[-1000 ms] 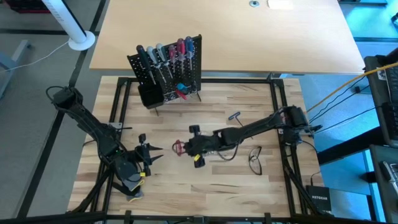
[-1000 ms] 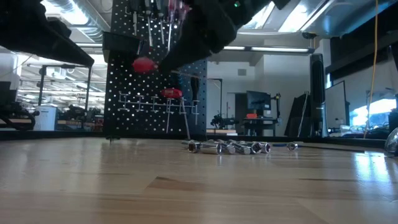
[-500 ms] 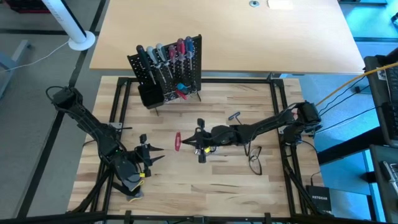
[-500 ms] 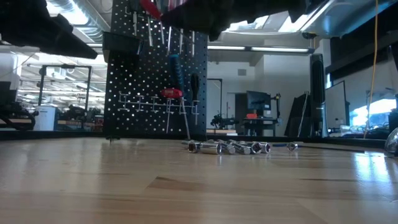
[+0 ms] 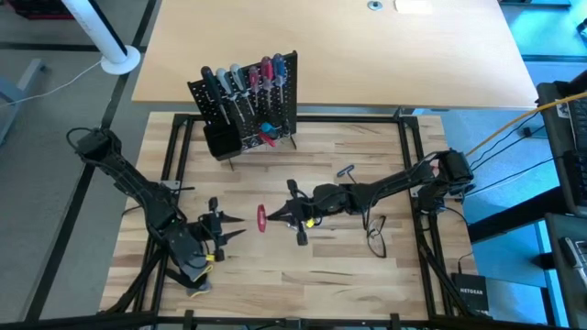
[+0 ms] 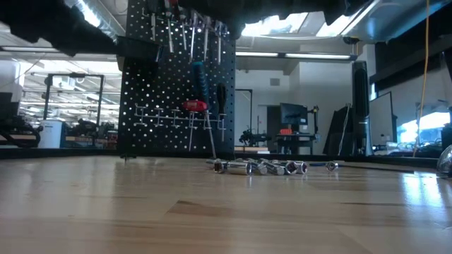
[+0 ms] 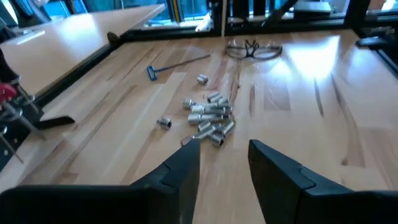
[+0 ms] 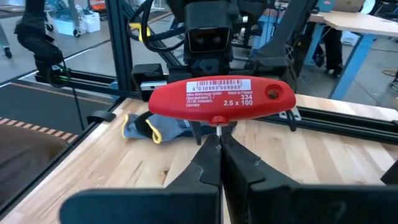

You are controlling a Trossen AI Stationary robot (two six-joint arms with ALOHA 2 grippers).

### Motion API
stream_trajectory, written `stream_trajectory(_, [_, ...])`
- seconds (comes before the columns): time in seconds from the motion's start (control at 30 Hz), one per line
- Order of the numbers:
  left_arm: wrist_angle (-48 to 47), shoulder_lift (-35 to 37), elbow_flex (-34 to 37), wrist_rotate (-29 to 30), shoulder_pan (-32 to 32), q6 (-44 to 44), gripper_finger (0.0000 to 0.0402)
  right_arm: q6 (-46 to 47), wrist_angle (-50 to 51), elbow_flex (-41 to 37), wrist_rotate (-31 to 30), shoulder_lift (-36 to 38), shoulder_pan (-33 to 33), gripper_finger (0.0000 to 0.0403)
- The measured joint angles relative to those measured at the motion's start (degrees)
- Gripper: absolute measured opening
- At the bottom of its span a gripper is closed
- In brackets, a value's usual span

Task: Hang tools onto peg board
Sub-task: Hang the red allen wrench onto the peg board

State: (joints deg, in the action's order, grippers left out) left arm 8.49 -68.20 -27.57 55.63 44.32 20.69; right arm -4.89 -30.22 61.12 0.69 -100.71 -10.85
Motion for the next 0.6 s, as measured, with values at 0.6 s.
stream_trajectory(0.6, [17.54, -0.17, -5.01, -23.99, -12.73, -24.53, 0.02, 2.52, -4.6, 0.02, 17.65, -0.07, 0.0, 0.0003])
